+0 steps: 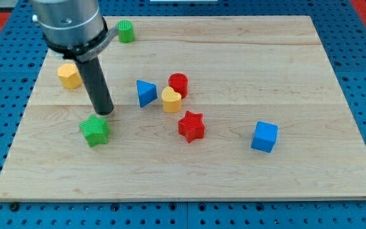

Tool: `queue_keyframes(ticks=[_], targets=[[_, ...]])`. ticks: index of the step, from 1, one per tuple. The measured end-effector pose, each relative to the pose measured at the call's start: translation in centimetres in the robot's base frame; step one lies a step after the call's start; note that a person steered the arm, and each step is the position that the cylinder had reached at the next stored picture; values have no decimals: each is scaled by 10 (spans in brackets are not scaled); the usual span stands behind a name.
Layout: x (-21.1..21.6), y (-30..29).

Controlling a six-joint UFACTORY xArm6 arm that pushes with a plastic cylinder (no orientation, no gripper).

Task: Slide the green star closer to the group of blocks

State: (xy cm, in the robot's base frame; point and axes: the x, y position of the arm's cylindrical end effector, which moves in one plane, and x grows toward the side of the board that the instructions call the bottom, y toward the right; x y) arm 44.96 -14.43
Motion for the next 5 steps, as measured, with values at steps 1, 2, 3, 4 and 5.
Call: queue_keyframes(ticks=[1, 2, 3, 4, 5], targets=[[-3, 46], [-3, 77], [22, 54], [89, 37], [130, 33]])
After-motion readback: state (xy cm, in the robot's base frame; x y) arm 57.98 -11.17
